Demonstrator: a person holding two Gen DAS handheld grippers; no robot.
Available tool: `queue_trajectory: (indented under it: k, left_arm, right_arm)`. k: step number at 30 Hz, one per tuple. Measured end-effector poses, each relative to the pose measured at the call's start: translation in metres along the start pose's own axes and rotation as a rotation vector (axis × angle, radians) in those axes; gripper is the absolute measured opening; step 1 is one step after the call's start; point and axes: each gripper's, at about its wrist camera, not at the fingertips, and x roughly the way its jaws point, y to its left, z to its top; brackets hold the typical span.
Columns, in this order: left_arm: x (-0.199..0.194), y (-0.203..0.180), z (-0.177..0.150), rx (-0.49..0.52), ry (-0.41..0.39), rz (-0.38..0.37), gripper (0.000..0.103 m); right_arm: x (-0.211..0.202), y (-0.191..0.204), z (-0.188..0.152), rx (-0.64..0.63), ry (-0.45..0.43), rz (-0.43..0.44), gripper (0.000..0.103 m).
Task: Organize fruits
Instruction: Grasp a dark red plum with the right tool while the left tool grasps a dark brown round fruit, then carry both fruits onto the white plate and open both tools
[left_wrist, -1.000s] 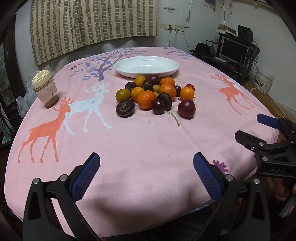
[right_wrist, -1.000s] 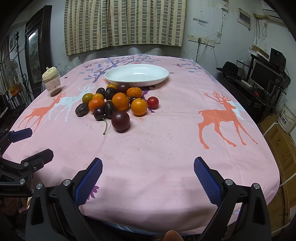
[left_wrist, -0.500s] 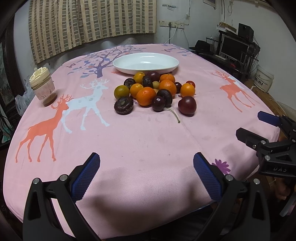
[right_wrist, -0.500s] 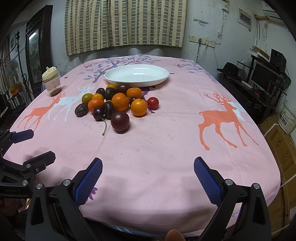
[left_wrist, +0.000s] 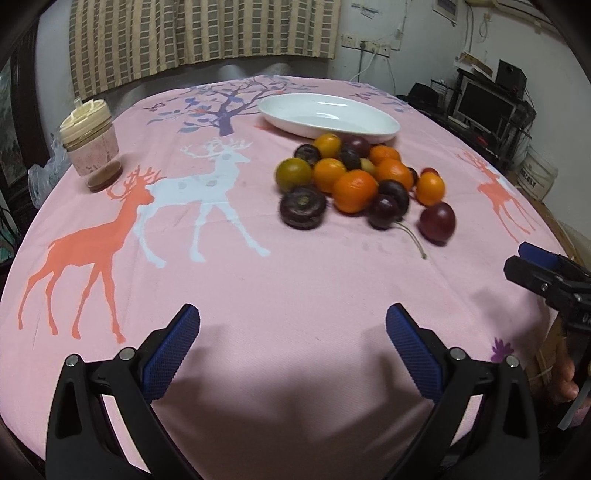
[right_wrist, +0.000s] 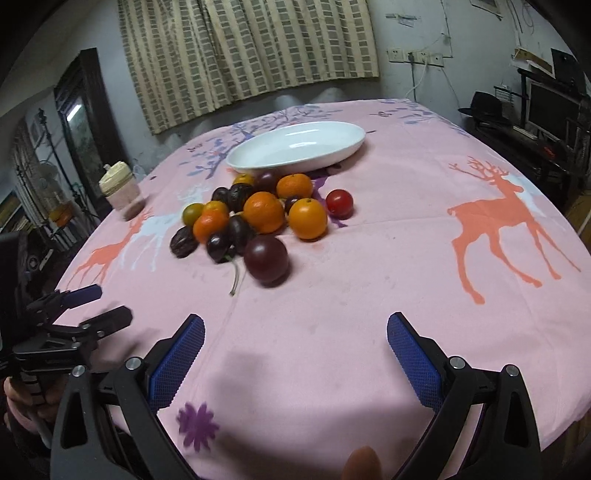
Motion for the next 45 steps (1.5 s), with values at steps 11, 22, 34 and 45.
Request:
queue_trajectory:
  k: [11, 22, 34, 45]
  left_arm:
    - [0.009, 0.033, 0.025, 0.044, -0.017, -0.012, 0.099]
    - [0.043, 0.038, 0.055, 0.09, 0.058, -0.125, 0.098]
    - [0.091, 0.007, 0.09, 0.199, 0.145, -0.174, 0.066]
    - [0.103, 0.002, 0.092, 0.205, 0.157, -0.204, 0.045]
  right_arm:
    - [0.065, 0.032, 0.032, -0.139, 0.151, -0.029, 0.073]
    - [0.08, 0.035, 0.044, -0.187, 0.212, -0.016, 0.037]
    - [0.061, 0.016, 0.087, -0.141, 0.145, 0.155, 0.037]
    - [0.057, -0.004, 0.109, -0.141, 0.109, 0.153, 0.037]
